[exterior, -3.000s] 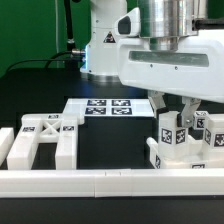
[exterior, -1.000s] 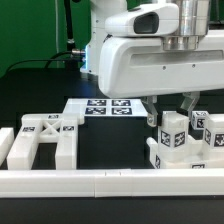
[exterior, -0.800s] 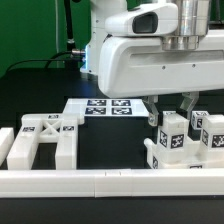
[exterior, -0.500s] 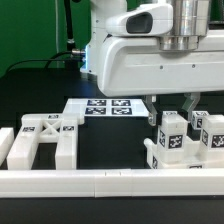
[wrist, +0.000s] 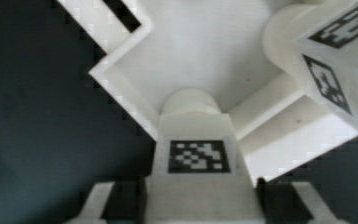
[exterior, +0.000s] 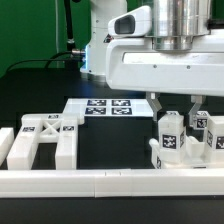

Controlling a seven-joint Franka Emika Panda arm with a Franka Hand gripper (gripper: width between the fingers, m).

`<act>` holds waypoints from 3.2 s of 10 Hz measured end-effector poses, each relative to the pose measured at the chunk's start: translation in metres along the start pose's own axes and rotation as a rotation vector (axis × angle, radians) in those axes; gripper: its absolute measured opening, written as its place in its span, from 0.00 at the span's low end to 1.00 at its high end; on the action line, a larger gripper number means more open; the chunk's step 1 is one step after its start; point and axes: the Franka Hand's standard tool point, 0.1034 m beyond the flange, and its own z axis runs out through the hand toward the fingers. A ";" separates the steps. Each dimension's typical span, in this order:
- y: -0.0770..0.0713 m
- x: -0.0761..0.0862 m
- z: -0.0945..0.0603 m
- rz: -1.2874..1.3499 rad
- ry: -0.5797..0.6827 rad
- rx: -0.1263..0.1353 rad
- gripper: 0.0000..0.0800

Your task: Assemble chair

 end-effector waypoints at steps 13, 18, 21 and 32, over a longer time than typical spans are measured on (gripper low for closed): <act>-0.007 0.002 0.002 0.043 -0.007 0.011 0.81; -0.003 0.004 0.007 -0.529 0.009 -0.016 0.81; -0.002 0.007 0.006 -0.789 0.012 -0.031 0.81; -0.002 0.008 0.006 -0.658 0.017 -0.043 0.36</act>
Offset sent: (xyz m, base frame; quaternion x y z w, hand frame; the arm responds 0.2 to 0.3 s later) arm 0.0042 0.0046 -0.0017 -0.0116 -0.0187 0.1667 0.9858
